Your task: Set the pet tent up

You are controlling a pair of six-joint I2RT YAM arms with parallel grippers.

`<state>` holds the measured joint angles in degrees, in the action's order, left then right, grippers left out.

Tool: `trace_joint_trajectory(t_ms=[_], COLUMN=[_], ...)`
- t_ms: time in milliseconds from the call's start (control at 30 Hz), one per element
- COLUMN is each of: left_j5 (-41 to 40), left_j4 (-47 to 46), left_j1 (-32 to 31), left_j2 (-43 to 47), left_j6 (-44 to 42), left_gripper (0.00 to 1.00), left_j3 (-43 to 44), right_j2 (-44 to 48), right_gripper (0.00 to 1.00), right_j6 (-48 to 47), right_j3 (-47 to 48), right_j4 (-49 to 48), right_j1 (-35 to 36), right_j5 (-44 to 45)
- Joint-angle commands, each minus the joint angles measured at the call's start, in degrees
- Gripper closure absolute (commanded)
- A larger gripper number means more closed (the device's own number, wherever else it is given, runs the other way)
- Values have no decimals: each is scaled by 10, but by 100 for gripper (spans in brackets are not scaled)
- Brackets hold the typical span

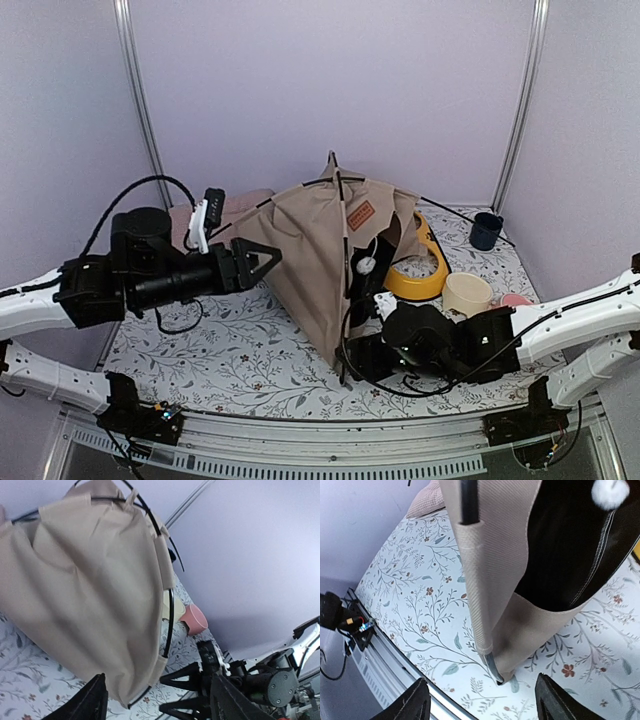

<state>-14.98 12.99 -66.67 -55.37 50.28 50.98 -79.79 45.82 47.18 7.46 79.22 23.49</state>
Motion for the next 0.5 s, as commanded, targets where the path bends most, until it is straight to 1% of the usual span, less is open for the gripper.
trace_joint_trajectory(t_ms=[0, 100, 200, 300, 467], left_j5=[20, 86, 135, 171, 211], left_j4=[62, 56, 57, 54, 63], left_j1=[105, 185, 244, 288, 339], left_j2=[-19, -52, -102, -140, -190], left_j6=[-164, -221, -272, -304, -349], left_gripper=[28, 26, 27, 26, 24], left_j3=[60, 90, 127, 159, 221], right_j2=[63, 91, 115, 134, 147], right_gripper=[19, 9, 3, 1, 1], right_j6=[-9, -21, -37, -65, -123], right_j3=[23, 39, 57, 68, 90], right_j4=[83, 114, 139, 145, 148], right_j1=[-3, -12, -41, -77, -99], right_j5=[5, 9, -2, -28, -8])
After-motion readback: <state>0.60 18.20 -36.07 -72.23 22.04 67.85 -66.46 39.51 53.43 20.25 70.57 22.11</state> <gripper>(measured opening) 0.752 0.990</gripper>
